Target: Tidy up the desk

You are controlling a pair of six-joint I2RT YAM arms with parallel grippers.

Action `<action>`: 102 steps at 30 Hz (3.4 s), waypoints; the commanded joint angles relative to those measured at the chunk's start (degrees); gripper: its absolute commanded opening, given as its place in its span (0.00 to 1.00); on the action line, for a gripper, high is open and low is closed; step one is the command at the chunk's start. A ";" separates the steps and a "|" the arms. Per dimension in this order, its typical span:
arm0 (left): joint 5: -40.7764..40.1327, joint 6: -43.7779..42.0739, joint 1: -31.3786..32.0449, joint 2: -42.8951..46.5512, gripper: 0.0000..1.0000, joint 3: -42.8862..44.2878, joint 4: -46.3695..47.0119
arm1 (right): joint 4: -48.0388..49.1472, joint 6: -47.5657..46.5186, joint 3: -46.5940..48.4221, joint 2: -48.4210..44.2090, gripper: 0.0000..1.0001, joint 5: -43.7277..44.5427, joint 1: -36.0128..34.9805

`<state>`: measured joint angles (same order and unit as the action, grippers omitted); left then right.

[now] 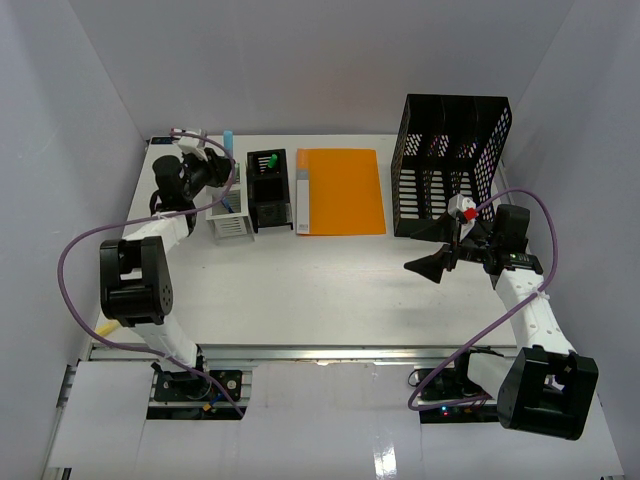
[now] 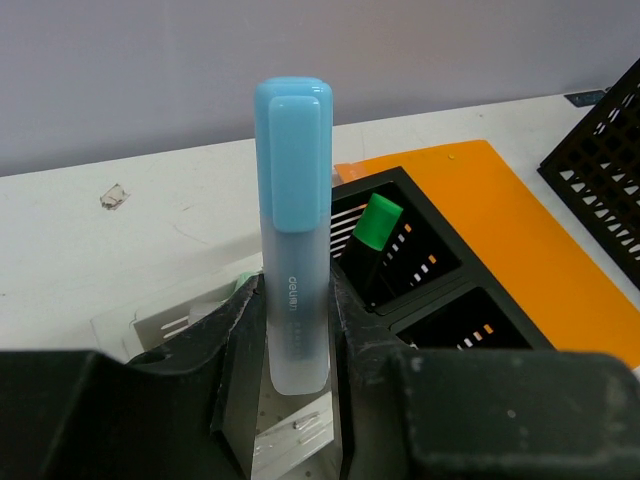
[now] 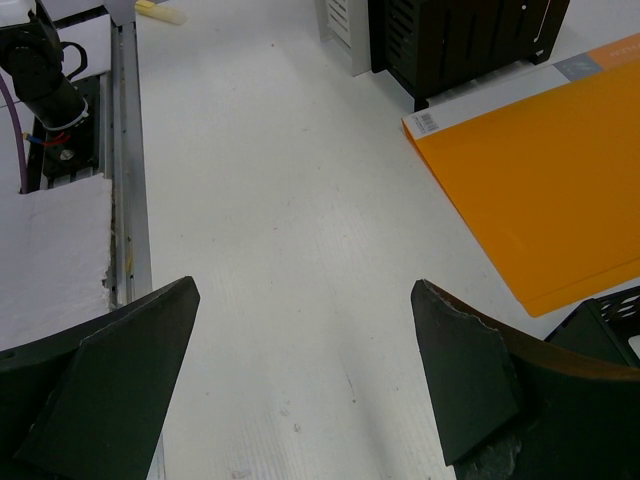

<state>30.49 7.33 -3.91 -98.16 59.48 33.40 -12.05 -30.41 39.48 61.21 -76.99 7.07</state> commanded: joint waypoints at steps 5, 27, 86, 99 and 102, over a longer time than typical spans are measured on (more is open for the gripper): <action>-1.67 -3.89 0.38 -3.15 0.00 3.41 2.29 | -0.07 0.09 0.22 -0.74 0.93 -1.67 0.14; -7.05 -8.79 0.40 -3.46 0.35 -0.93 2.93 | -0.13 -0.08 0.12 -0.39 0.93 -1.67 0.14; -63.22 58.69 -32.69 18.06 0.93 -14.91 -74.82 | -1.22 -0.96 0.24 0.58 0.93 -0.54 -0.05; -61.57 60.05 -36.95 8.27 0.89 -11.41 -73.91 | -1.22 -0.96 0.24 0.84 0.93 -1.07 -0.02; -61.17 59.65 -37.73 6.69 0.83 -11.41 -73.17 | -1.27 -0.96 0.24 0.84 0.93 -1.20 0.05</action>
<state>-31.03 67.09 -40.32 -88.62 47.81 -40.34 -13.34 -30.63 39.48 61.96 -77.08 7.05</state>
